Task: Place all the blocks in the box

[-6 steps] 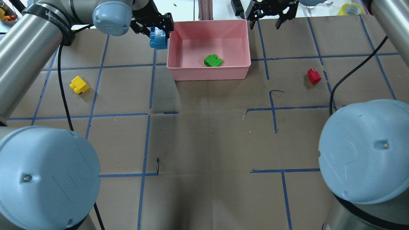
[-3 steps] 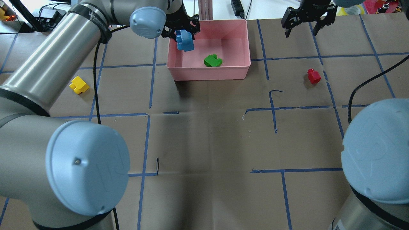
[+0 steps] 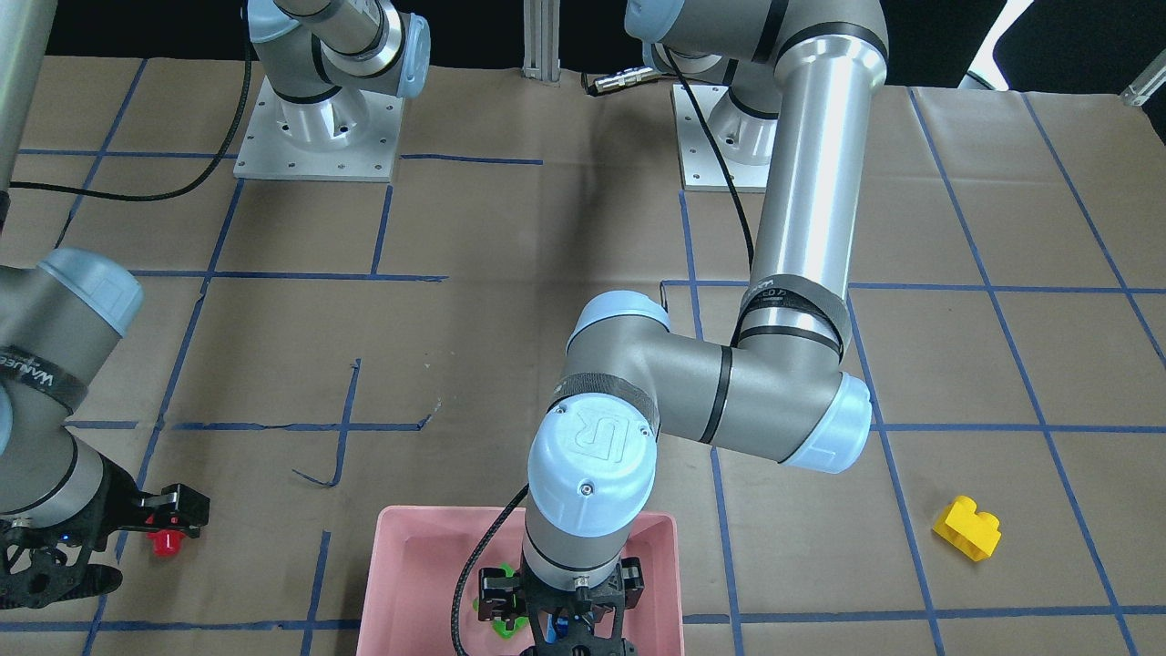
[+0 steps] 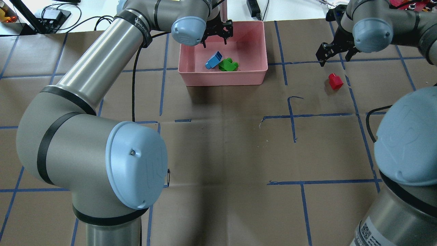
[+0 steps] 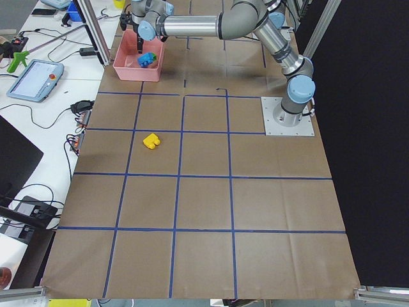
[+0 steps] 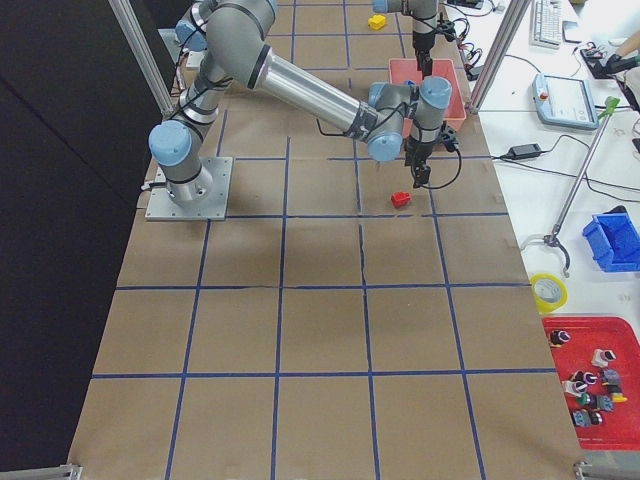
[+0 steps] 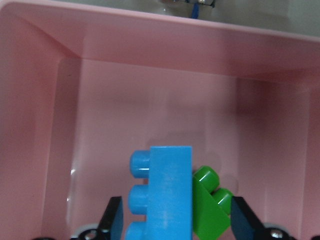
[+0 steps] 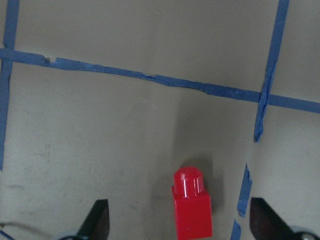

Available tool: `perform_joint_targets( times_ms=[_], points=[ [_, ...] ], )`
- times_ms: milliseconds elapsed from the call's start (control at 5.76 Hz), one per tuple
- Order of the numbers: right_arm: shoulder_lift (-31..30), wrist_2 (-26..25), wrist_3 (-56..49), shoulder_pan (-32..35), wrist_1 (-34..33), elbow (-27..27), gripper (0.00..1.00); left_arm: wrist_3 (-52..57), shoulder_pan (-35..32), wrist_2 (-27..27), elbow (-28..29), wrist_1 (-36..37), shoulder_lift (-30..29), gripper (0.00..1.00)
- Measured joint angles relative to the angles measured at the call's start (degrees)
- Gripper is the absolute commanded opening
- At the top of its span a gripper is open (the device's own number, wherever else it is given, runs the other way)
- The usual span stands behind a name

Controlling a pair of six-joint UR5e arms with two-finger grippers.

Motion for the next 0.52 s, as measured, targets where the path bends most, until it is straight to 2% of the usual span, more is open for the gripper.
perform_joint_targets(
  times_ms=[174,521],
  points=[
    [1.24,0.38,-2.36,-0.8,-1.55,0.91,0.99,1.12,0.77,0.07,0.23,-0.93,1.65,1.0],
    [2.41,0.84,-4.12,-1.74,-2.06,2.38,0.99,9.16,6.81,-0.11,0.04,-7.13,8.29,1.0]
  ],
)
